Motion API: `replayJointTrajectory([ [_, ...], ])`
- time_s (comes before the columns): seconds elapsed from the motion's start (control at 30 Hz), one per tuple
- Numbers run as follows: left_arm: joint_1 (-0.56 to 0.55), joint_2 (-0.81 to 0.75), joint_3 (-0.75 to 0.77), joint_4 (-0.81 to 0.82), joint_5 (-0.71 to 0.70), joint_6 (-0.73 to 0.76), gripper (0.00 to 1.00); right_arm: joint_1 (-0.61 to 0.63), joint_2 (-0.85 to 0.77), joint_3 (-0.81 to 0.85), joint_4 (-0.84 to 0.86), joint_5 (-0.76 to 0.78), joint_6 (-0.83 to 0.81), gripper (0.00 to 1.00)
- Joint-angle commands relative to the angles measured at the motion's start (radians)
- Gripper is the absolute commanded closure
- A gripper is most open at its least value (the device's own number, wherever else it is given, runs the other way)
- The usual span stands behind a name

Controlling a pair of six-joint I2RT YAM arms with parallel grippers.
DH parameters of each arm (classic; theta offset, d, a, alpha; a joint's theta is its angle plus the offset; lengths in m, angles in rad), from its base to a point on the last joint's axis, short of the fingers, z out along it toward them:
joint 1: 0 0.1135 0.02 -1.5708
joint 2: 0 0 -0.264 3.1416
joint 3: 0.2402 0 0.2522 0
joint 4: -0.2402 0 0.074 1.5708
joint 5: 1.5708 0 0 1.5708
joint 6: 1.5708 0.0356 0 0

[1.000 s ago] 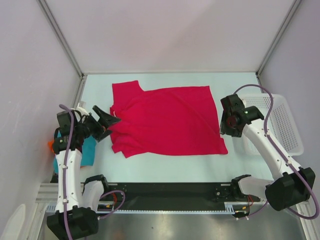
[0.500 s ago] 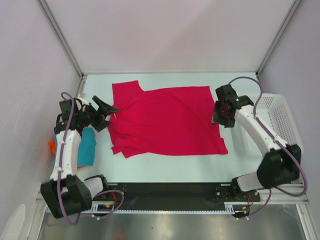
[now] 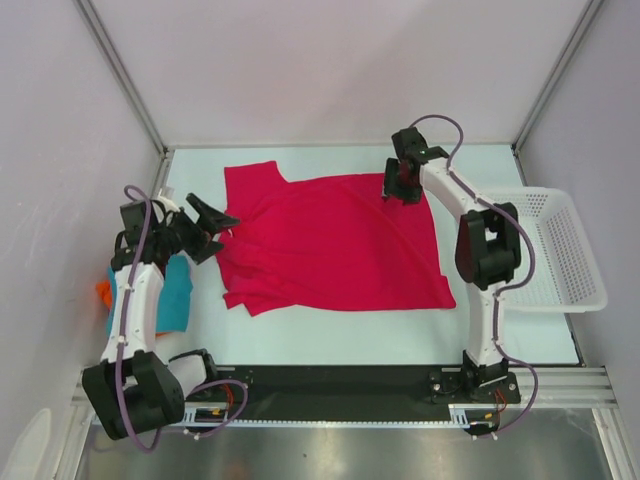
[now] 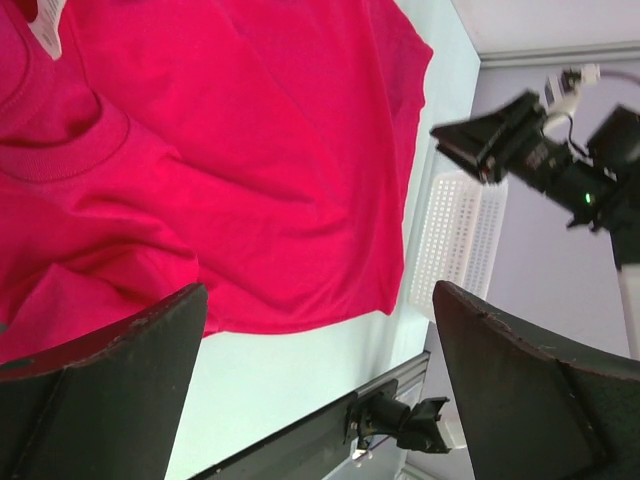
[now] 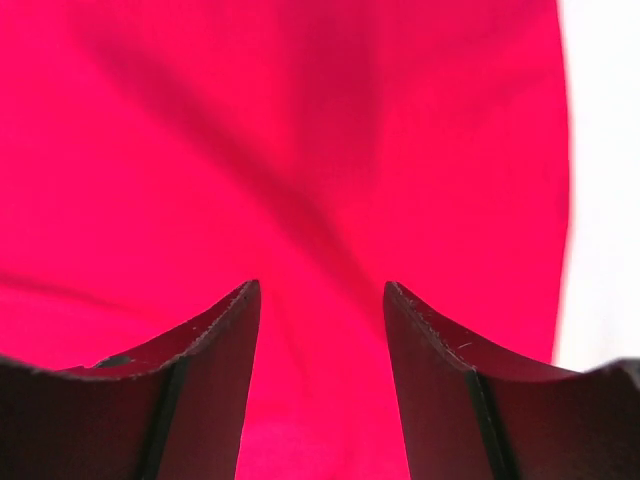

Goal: Fold and stack the t-shirts

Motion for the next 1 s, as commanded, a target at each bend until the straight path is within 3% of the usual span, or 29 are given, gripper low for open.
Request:
replayJointTrajectory([
  [0.0, -0.005, -0.080, -0.028, -0.063, 0.019, 0.063, 0.00, -0.010, 0.132, 0.154, 0.041, -0.020, 0.003, 0.42],
  [0.43, -0.005, -0.203, -0.078, -0.149, -0.063, 0.079, 0.00, -0.071, 0.422, 0.464, 0.018, 0.042, 0.025, 0.39],
  [0.63, -0.005, -0.227, -0.081, -0.194, -0.090, 0.094, 0.00, -0.085, 0.460, 0.458, 0.015, 0.232, 0.040, 0.39],
  [0.97, -0.005, -0.212, -0.055, -0.203, -0.101, 0.100, 0.00, -0.199, 0.526, 0.487, -0.017, 0.174, 0.074, 0.38],
])
